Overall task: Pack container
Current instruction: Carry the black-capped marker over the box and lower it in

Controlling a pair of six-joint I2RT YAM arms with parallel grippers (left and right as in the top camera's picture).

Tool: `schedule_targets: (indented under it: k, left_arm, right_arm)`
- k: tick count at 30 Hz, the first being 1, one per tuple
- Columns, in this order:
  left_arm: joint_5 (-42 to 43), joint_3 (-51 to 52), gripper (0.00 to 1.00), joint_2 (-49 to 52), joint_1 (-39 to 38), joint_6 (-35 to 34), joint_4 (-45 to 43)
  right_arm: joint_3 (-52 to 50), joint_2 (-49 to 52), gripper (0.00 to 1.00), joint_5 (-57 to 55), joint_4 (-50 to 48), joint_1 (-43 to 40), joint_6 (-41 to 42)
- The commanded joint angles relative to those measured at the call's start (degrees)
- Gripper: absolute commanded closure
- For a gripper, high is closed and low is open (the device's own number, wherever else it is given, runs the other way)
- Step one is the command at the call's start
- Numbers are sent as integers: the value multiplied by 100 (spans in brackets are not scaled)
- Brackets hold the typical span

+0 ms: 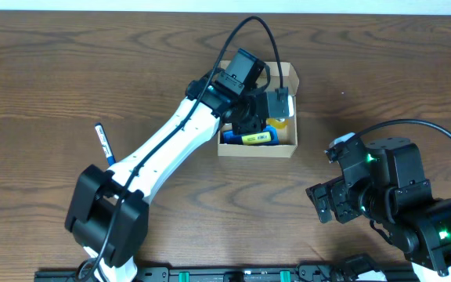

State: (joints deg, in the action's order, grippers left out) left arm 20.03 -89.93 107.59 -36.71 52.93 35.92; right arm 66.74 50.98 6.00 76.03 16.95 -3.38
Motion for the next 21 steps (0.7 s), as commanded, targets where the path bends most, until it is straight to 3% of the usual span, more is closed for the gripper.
schedule_targets:
  k: [1, 11, 21]
  left_arm:
    - [492, -31, 94, 63, -20, 809, 24]
    - [575, -22, 94, 146, -20, 1294, 313]
    - [501, -22, 92, 577, -17, 1309, 236]
  right_arm:
    - [-20, -9, 1, 24, 7, -42, -11]
    - [-20, -9, 1, 24, 7, -42, -11]
    - [-20, -9, 1, 24, 7, -42, -11]
